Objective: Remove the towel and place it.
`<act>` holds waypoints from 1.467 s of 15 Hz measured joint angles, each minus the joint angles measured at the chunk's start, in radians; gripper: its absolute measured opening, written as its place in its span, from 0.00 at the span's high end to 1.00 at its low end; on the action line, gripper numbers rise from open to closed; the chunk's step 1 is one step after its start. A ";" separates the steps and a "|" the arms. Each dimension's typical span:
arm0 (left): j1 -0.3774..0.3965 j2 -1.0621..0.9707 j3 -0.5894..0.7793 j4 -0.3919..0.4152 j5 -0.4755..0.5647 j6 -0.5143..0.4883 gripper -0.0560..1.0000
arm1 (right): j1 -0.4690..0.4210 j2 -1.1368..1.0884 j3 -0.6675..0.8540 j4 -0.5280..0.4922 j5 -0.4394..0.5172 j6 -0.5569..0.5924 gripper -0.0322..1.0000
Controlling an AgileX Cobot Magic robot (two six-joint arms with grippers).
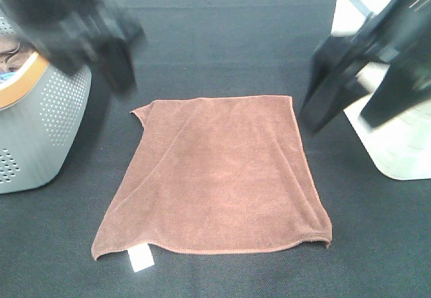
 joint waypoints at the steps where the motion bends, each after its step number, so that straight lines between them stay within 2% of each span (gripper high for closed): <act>1: 0.000 -0.086 -0.007 0.024 0.001 0.000 0.33 | 0.000 -0.074 0.000 0.000 0.001 0.000 0.11; 5: 0.000 -0.335 0.042 0.056 0.003 0.000 0.33 | 0.000 -0.434 0.019 -0.047 0.005 0.000 0.11; 6: 0.000 -0.335 0.042 0.056 0.003 0.000 0.33 | 0.000 -0.434 0.019 -0.047 0.005 0.000 0.11; 7: 0.000 -0.386 0.095 0.056 0.003 0.000 0.33 | 0.000 -0.504 0.039 -0.062 0.005 0.000 0.11; 10: 0.000 -0.588 0.371 0.056 0.004 0.000 0.33 | 0.000 -0.749 0.202 -0.088 0.006 0.000 0.11; 13: 0.000 -0.773 0.623 0.056 0.006 0.000 0.33 | 0.000 -0.938 0.439 -0.164 0.010 0.004 0.11; 14: 0.000 -0.773 0.623 0.056 0.006 0.000 0.33 | 0.000 -0.938 0.439 -0.164 0.010 0.004 0.11; 16: 0.000 -0.887 0.728 0.056 0.006 0.020 0.33 | 0.000 -1.016 0.570 -0.210 0.013 0.025 0.11; 18: 0.000 -0.985 0.791 0.056 0.004 0.050 0.33 | 0.000 -1.060 0.618 -0.215 0.014 0.050 0.11; 21: 0.000 -1.111 0.919 0.056 -0.121 0.092 0.33 | 0.000 -1.075 0.626 -0.216 -0.052 0.073 0.11; 22: 0.000 -1.111 0.919 0.056 -0.121 0.092 0.33 | 0.000 -1.075 0.626 -0.216 -0.052 0.073 0.11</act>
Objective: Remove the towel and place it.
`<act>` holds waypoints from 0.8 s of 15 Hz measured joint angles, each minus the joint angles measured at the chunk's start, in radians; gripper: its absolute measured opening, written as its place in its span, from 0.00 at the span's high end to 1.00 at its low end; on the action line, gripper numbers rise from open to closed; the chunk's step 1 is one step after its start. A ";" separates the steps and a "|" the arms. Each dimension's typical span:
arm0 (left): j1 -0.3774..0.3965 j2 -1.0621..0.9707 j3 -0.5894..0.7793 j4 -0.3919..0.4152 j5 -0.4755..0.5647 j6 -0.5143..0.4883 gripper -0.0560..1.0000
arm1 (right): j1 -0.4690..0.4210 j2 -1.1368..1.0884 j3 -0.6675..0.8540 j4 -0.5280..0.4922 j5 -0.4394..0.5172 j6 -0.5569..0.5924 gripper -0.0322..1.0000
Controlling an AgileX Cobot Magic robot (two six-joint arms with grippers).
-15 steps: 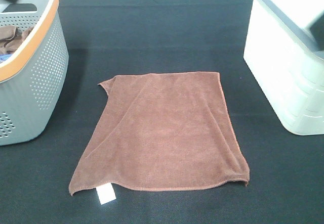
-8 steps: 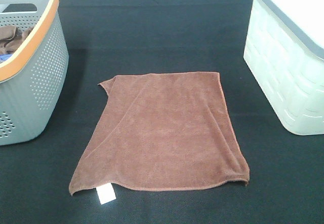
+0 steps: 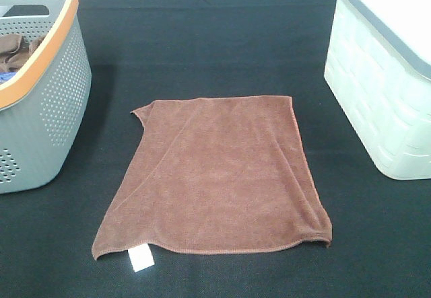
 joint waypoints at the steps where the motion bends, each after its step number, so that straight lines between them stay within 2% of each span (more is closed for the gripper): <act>1: 0.000 -0.017 0.043 0.000 -0.021 0.003 0.33 | 0.000 -0.003 0.026 0.000 -0.051 0.000 0.11; 4: 0.000 -0.021 0.050 0.000 -0.032 0.003 0.33 | 0.000 -0.003 0.045 0.000 -0.085 0.001 0.11; 12: 0.000 -0.021 0.050 0.000 -0.033 0.003 0.33 | 0.000 -0.003 0.045 0.000 -0.089 0.001 0.11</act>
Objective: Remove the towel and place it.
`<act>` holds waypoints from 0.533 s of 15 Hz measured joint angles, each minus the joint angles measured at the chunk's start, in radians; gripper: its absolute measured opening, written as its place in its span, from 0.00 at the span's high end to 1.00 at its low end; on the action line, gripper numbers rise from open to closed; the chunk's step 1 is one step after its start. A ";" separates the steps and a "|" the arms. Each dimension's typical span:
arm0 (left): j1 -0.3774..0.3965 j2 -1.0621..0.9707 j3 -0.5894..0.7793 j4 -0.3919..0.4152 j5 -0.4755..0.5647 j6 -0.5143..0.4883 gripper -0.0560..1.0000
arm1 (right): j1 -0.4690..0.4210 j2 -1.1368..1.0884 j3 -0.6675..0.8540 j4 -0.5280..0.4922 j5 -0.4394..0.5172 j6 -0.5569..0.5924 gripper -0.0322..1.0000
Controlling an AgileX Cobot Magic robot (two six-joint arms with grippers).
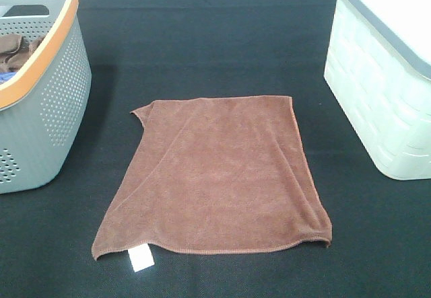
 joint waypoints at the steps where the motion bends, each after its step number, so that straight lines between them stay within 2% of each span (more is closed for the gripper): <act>1: 0.000 0.000 0.000 0.000 0.000 0.000 0.33 | 0.000 0.000 0.000 0.000 0.000 0.000 0.11; 5: 0.018 0.000 0.000 -0.002 -0.002 0.000 0.33 | 0.000 0.000 0.000 0.000 0.000 0.000 0.11; 7: 0.137 -0.006 0.000 -0.002 -0.002 0.000 0.33 | -0.050 -0.003 0.000 0.009 0.000 0.000 0.11; 8: 0.258 -0.045 0.001 -0.001 -0.003 0.000 0.33 | -0.140 -0.022 0.000 0.016 -0.001 0.000 0.11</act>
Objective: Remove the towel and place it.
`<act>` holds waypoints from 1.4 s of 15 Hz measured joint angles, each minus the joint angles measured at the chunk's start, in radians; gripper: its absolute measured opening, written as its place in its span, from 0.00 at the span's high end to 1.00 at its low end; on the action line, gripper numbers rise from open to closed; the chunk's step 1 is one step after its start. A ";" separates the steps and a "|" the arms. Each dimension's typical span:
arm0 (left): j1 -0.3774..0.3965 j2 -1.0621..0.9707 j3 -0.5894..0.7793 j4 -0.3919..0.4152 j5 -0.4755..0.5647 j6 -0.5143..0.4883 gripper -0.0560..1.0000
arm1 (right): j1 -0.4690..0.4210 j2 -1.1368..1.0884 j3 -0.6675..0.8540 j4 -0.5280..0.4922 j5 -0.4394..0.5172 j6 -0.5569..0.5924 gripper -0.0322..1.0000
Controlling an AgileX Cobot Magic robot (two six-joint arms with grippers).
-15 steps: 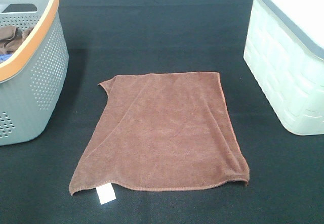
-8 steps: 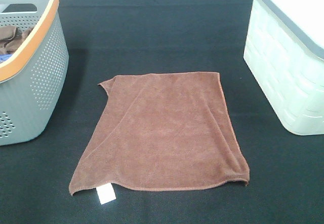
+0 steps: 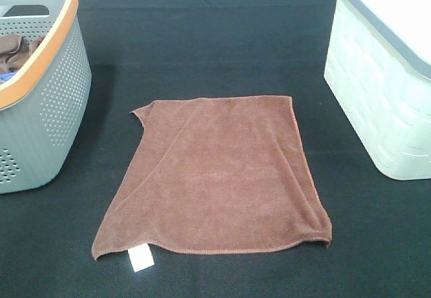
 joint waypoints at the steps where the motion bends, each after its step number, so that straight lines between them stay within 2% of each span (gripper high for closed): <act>1: 0.000 0.000 0.000 0.000 0.000 0.000 0.33 | 0.000 0.000 0.000 0.000 0.000 0.000 0.11; 3: 0.149 -0.093 0.001 0.001 0.000 0.000 0.33 | -0.121 -0.062 0.000 0.000 -0.002 0.000 0.11; 4: 0.190 -0.136 0.001 0.001 0.000 0.000 0.33 | -0.171 -0.104 0.000 0.000 -0.002 0.000 0.11; 5: 0.244 -0.213 0.001 0.001 0.000 0.000 0.33 | -0.196 -0.149 0.000 0.000 -0.002 0.000 0.11; 7: 0.294 -0.331 0.001 0.001 0.000 0.000 0.33 | -0.209 -0.266 0.000 0.000 -0.002 0.000 0.11; 9: 0.303 -0.386 0.001 0.001 0.000 0.000 0.33 | -0.209 -0.318 0.000 0.002 -0.001 0.000 0.11; 21: 0.303 -0.390 0.001 0.001 0.000 0.000 0.33 | -0.209 -0.324 0.000 0.003 -0.001 0.000 0.11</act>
